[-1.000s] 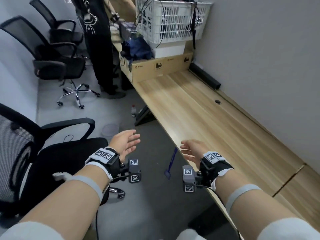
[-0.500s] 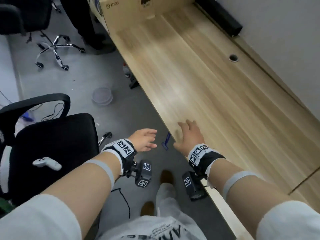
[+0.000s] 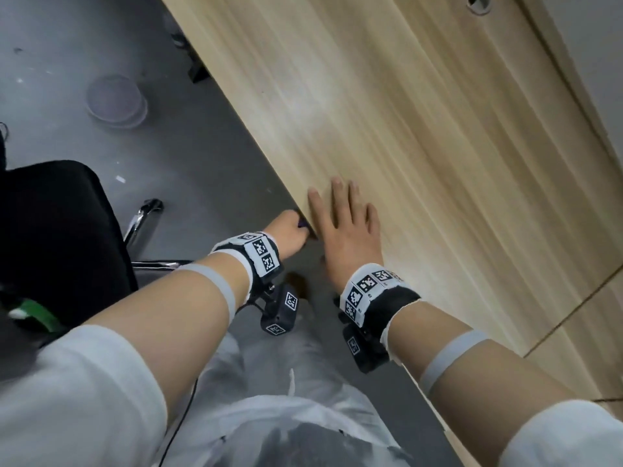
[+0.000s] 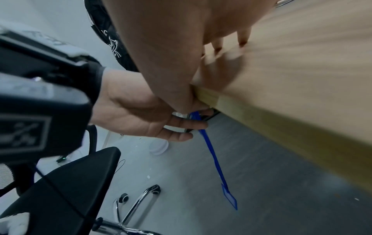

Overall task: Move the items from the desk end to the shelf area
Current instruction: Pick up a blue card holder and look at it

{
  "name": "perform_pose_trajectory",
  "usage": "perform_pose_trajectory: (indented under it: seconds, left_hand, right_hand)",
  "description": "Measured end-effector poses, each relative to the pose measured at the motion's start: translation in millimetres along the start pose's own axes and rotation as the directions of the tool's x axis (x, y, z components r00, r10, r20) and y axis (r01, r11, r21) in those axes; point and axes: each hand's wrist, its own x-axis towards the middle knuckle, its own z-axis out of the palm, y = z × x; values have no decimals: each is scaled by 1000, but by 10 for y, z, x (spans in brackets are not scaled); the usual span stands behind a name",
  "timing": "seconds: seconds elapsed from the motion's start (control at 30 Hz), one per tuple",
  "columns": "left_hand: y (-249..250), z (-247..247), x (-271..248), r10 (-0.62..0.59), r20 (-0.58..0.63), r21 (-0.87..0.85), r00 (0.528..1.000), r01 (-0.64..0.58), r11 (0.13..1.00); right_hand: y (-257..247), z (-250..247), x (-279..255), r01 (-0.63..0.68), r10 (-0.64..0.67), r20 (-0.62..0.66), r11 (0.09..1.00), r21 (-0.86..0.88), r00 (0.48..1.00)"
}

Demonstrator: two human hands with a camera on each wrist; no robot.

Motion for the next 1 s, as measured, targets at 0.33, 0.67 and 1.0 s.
perform_pose_trajectory:
  seconds: [0.33,0.67,1.0]
  left_hand:
    - [-59,-299,-338,195,102,165,975,-210,964]
    - [-330,-561,-488,-7,136,252,991,-28,967]
    - [-97,-883,-933,92,102,276,990,-117,954]
  right_hand:
    - [-193,-137,21,-79,81,20,991,-106,996]
    - [-204,-146,7,-86,98,78,986,-145,992]
    - [-692,-345,237,211,-246,21,870,446,969]
